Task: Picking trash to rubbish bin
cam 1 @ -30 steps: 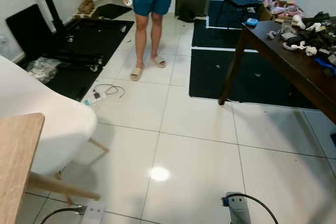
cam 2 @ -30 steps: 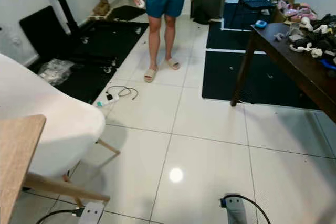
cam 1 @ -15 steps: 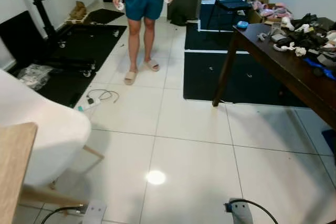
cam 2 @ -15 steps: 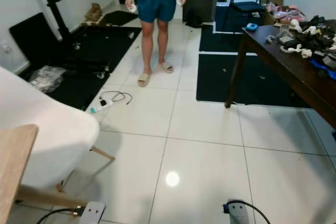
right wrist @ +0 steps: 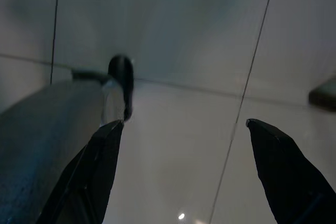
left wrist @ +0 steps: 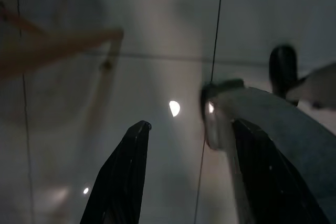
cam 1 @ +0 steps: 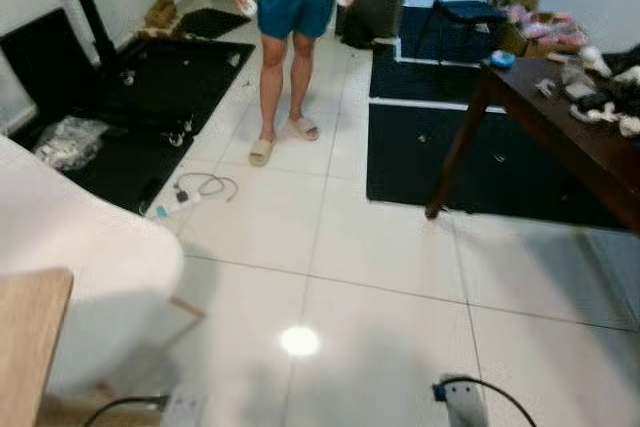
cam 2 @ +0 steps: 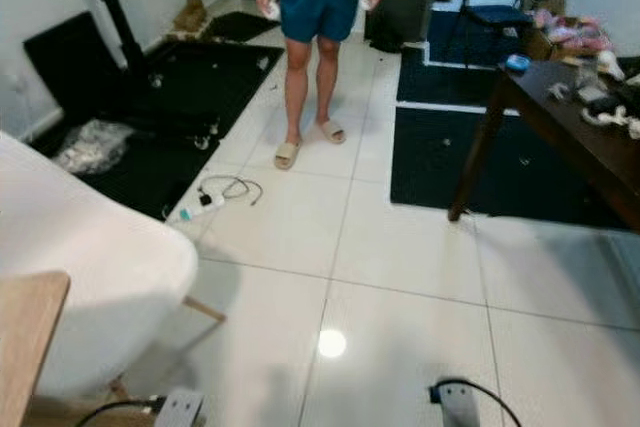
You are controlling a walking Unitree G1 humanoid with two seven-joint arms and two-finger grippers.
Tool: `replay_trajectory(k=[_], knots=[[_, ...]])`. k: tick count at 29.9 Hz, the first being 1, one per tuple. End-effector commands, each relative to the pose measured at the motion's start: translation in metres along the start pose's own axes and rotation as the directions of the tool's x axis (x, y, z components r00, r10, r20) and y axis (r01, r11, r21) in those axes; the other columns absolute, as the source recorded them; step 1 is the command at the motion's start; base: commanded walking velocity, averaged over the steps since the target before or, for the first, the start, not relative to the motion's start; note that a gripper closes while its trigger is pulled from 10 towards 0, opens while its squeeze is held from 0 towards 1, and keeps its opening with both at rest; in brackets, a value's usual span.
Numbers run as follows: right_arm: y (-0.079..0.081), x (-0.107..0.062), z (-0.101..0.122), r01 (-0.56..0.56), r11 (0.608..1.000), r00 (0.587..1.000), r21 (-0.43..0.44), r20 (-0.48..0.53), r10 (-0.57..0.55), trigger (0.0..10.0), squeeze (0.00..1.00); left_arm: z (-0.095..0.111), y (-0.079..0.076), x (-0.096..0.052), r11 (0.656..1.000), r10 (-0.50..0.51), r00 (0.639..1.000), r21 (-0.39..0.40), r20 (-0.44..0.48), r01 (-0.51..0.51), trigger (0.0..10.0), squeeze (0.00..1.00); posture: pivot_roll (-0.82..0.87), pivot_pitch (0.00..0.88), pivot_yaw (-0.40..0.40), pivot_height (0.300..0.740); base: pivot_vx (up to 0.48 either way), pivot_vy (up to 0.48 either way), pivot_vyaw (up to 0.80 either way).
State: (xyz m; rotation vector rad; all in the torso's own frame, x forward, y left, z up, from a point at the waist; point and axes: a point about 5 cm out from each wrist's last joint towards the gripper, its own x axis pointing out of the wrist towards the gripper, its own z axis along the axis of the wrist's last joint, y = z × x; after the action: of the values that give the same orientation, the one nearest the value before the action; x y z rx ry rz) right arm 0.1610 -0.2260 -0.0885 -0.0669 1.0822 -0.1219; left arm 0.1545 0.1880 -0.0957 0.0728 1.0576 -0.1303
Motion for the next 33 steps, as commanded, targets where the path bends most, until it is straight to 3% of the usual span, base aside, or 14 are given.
replay_trajectory(k=[1, 15, 33], knots=[[0.003, 0.0, -0.006, -0.011, 1.0, 1.0, -0.007, -0.019, 0.011, 10.0, 0.0, -0.013, -0.003, -0.001, 1.0, -0.009, 0.999, -0.004, -0.039, 0.009, 10.0, 0.0, 0.05, 0.053, 0.0, 0.74, 0.33, 0.0, 0.0], [0.0, -0.001, -0.009, -0.009, 1.0, 1.0, -0.016, -0.028, 0.009, 10.0, 0.0, -0.018, -0.008, -0.002, 1.0, -0.015, 0.998, -0.015, -0.056, 0.015, 10.0, 0.0, 0.05, 0.07, -0.009, 0.74, 0.328, 0.0, -0.69], [0.001, -0.001, -0.006, -0.013, 1.0, 1.0, -0.024, -0.025, 0.012, 10.0, 0.0, -0.022, -0.01, -0.002, 1.0, -0.018, 0.998, -0.026, -0.066, 0.016, 10.0, 0.0, 0.05, 0.067, -0.02, 0.74, 0.32, 0.0, 0.0]])
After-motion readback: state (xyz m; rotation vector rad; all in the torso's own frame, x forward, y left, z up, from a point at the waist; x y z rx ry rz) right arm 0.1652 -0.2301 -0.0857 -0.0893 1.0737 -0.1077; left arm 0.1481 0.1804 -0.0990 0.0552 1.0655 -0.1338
